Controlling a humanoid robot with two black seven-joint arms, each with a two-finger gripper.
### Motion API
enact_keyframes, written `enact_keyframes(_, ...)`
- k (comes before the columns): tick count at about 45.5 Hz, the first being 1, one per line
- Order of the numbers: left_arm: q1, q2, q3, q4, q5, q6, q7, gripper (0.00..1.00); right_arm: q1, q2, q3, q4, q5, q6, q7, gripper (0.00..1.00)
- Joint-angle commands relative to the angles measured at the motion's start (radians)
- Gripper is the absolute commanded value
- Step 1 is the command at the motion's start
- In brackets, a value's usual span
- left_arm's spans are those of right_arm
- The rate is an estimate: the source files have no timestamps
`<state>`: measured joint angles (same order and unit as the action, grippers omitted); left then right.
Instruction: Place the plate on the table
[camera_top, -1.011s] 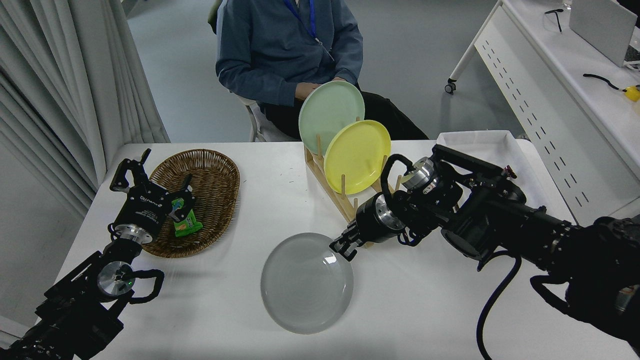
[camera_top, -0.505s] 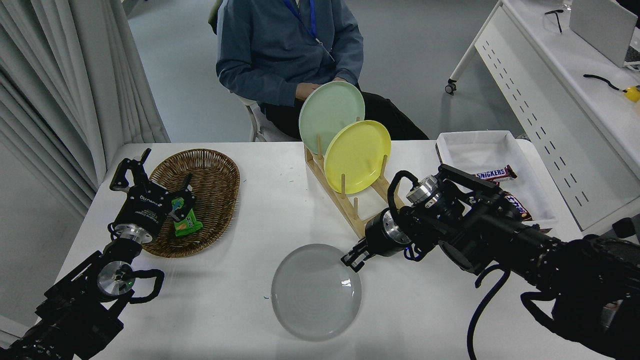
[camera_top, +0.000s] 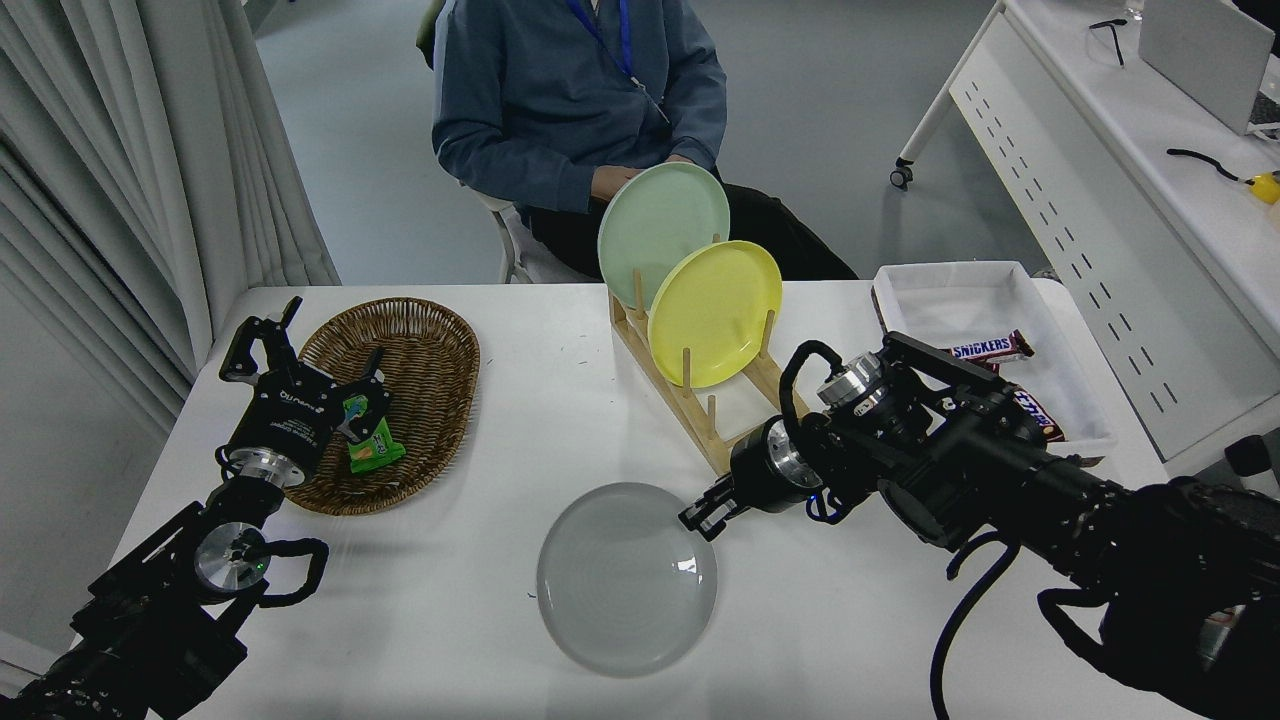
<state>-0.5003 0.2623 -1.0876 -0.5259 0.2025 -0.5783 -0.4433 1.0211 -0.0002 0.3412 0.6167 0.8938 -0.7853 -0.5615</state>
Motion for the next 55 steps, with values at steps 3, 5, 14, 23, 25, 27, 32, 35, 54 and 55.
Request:
enact_keyframes(3,0.000,0.000,0.000,0.000,0.000,0.000,0.000,1.00,-0.004,0.000,0.018,0.000,0.002,0.000,0.000,0.00)
enact_keyframes(5,0.000,0.000,0.000,0.000,0.000,0.000,0.000,1.00,-0.012,0.000,0.018,0.000,0.002,0.000,0.000,0.00)
enact_keyframes(14,-0.001,0.000,0.000,0.000,0.000,0.000,0.000,1.00,-0.038,0.000,0.018,-0.002,0.002,0.000,0.000,0.00)
enact_keyframes(23,0.000,0.000,0.000,0.000,0.000,0.000,0.000,1.00,-0.047,0.000,0.019,-0.002,0.002,0.000,0.000,0.00)
enact_keyframes(25,0.000,0.000,0.000,0.000,0.000,0.000,0.000,1.00,-0.046,0.000,0.021,-0.002,0.002,0.000,0.000,0.00)
enact_keyframes(27,0.000,0.000,0.000,0.000,0.000,0.000,0.000,1.00,-0.046,0.000,0.022,-0.002,0.002,0.000,0.000,0.00)
enact_keyframes(32,0.000,0.000,0.000,0.000,0.000,0.000,0.000,1.00,-0.046,0.000,0.032,-0.002,0.000,0.000,0.000,0.00)
enact_keyframes(35,0.000,0.000,0.000,0.000,0.000,0.000,0.000,1.00,-0.046,0.000,0.033,-0.002,0.000,0.000,0.000,0.00)
enact_keyframes(54,0.000,0.000,0.000,0.000,0.000,0.000,0.000,1.00,-0.047,0.000,0.032,-0.005,-0.009,0.000,0.000,0.00)
enact_keyframes(55,-0.001,0.000,0.000,0.001,0.000,0.000,0.000,1.00,-0.047,0.000,0.032,-0.005,-0.012,0.000,0.000,0.00)
